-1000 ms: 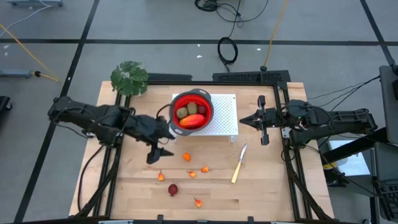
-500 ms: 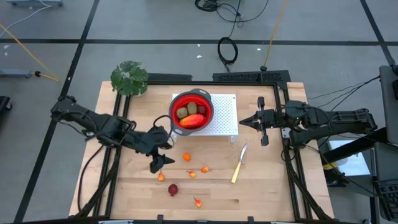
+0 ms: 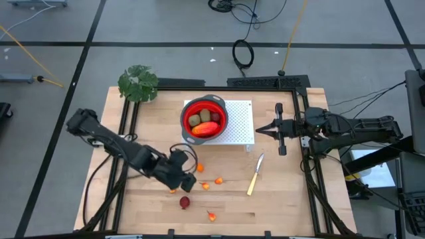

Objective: Pick & Place Fruit
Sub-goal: Put the red pomegranate into the orange strainer bowl on the shelf

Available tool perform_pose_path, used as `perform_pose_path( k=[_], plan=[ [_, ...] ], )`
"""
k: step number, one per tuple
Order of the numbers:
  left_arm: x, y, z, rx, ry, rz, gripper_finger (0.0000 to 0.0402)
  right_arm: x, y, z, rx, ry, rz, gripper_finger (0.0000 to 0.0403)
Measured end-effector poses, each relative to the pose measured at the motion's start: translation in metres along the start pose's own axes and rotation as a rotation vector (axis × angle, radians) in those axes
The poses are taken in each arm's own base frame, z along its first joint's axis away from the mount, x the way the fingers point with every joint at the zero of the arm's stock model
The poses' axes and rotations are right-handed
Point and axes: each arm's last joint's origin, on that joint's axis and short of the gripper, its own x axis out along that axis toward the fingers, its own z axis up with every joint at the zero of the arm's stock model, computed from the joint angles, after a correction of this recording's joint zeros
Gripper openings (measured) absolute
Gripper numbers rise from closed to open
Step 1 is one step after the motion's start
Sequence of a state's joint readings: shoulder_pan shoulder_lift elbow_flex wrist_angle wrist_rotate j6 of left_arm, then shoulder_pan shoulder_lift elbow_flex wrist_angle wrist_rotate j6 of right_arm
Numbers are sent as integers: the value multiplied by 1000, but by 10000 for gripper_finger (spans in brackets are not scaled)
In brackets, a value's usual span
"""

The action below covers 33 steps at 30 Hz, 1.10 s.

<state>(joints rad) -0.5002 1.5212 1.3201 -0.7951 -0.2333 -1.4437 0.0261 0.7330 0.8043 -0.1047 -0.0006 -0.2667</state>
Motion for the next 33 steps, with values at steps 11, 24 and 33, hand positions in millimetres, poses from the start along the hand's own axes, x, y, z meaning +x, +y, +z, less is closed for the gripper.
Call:
perform_pose_path(
  k=[11, 24, 33],
  plan=[
    [56, 1, -38, -304, 119, 177, 326, 0, 0, 0, -68, 0, 0, 0],
    [89, 6, -69, -467, 173, 304, 326, 0, 0, 0, -49, 1, 1, 0],
    [92, 7, -69, -466, 136, 306, 326, -2, 3, 0, -1, -11, 83, 0]
  ],
)
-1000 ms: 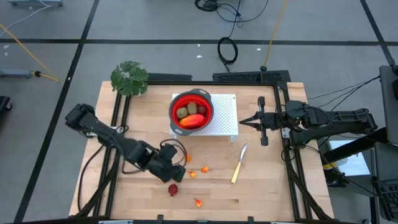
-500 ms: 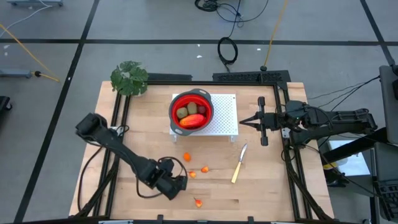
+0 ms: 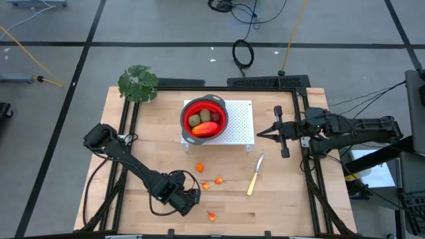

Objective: Pick & Place Fruit
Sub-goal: Put the red pomegranate into the orange strainer bowl on the shelf

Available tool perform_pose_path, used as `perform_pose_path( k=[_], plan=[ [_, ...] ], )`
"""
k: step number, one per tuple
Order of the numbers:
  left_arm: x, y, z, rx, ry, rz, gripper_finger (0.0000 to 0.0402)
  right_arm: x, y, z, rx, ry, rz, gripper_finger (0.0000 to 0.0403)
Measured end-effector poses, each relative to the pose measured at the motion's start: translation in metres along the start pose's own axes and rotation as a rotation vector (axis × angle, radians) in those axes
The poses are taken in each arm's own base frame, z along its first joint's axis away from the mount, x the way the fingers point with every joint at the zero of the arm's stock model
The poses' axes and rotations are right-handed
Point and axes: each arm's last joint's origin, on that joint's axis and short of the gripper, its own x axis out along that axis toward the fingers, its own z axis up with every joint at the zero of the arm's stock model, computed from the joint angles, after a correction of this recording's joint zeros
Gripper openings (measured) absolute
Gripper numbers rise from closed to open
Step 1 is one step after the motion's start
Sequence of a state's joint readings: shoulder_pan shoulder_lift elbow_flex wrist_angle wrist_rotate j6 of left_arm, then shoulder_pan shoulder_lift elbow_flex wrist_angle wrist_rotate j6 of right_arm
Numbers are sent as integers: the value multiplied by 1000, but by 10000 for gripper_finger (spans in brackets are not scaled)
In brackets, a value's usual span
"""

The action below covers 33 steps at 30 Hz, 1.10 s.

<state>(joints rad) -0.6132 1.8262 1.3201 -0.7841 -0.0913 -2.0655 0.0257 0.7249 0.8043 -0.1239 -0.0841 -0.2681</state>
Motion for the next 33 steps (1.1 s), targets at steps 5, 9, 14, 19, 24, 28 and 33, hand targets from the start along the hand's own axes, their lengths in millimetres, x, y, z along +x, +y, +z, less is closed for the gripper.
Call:
perform_pose_path(
  k=[5, 9, 14, 19, 24, 28, 33],
  plan=[
    [0, 0, 0, 3, -5, -3, 326, -5, 1, -4, 27, 40, 12, 0],
    [0, 0, 0, 4, -12, -6, 326, -12, 4, -3, 31, 23, 87, 0],
    [0, 0, 0, 3, -13, -6, 326, -24, 6, -3, 51, 25, 113, 0],
    [0, 0, 1, 1, -16, -8, 326, -39, 8, -5, 60, 33, 115, 0],
    [0, -1, 2, -2, -37, -19, 326, -50, 10, -11, 71, -13, 103, 0],
    [0, -1, 2, -16, -39, -20, 326, -57, 15, -24, 74, -46, 95, 0],
    [2, -3, 5, -32, -40, -15, 326, -64, 19, -39, 110, -87, 86, 0]
  ],
)
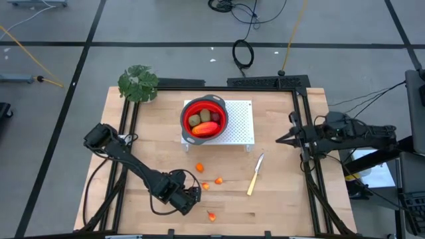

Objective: Pick & Place Fruit
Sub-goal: Put the red pomegranate into the orange strainer bowl on the shelf

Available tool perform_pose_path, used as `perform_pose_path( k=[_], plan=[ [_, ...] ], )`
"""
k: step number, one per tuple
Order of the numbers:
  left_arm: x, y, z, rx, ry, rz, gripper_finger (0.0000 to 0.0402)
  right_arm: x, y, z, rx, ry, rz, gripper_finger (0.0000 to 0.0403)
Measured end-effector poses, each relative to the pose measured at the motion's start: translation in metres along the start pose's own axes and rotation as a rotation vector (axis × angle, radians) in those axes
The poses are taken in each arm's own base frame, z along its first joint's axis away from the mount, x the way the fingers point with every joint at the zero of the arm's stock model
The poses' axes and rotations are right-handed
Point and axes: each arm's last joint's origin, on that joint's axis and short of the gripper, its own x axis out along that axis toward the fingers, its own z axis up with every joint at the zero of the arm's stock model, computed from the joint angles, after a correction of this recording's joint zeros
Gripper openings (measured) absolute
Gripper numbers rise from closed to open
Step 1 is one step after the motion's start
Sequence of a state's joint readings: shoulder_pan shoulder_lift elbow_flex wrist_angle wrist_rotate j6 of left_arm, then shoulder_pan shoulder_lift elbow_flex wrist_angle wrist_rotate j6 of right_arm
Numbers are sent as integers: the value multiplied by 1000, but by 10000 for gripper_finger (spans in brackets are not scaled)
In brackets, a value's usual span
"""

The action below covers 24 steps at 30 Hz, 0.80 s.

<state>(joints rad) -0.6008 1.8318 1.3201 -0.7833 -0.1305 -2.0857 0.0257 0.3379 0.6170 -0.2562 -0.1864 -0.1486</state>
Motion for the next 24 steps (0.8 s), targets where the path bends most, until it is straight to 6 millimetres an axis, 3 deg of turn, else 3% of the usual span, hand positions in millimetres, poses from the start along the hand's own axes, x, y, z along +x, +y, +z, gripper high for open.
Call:
perform_pose_path(
  k=[9, 24],
  plan=[
    [23, -2, 0, -44, 113, 105, 326, -10, 4, -12, 21, -30, -6, 0],
    [36, -1, -3, -61, 136, 149, 326, -10, 3, -12, -23, -30, -14, 0]
  ],
)
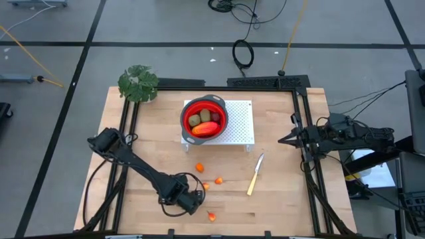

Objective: Pick & Place Fruit
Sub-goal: Put the red pomegranate into the orange strainer bowl on the shelf

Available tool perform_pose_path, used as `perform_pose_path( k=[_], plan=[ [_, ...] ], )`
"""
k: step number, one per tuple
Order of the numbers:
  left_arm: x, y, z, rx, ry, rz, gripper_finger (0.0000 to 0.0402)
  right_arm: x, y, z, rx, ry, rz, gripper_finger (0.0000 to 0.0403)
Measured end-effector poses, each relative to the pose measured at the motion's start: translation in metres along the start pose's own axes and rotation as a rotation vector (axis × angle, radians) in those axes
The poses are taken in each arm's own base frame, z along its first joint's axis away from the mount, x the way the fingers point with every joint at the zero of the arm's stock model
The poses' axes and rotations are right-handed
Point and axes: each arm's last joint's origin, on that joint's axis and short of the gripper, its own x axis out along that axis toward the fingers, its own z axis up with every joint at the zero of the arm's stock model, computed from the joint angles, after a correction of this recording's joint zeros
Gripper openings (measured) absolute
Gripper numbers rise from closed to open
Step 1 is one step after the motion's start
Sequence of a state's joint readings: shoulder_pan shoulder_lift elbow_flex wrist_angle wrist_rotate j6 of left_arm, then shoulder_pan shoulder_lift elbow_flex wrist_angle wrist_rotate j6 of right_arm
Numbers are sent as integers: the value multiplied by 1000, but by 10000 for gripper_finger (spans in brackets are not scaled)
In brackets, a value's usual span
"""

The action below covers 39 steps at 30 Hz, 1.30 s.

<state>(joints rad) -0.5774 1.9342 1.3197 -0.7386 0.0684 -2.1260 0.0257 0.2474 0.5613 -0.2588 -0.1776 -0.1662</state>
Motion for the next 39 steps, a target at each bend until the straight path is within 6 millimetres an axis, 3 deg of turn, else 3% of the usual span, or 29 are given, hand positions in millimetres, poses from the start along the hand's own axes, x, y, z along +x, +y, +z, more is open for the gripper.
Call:
perform_pose_path(
  k=[5, 16, 21, 26, 31, 39],
  plan=[
    [13, -2, -2, 1, 41, 18, 316, 0, 0, 0, -5, 0, -1, 0],
    [15, -6, -2, 10, 8, -30, 182, 0, -1, 0, -5, 3, -25, 0],
    [12, -9, -2, 15, -35, -93, 168, 0, -1, 0, -4, 2, -24, 0],
    [-8, -14, -2, 43, -106, -233, 185, 0, -1, 0, -4, 0, -24, 0],
    [-41, -19, -2, 99, -231, -443, 172, 0, -1, 1, 0, -3, -24, 0],
    [-92, -37, -7, 379, -531, -810, 178, 0, -1, 1, -1, -2, -24, 0]
  ],
)
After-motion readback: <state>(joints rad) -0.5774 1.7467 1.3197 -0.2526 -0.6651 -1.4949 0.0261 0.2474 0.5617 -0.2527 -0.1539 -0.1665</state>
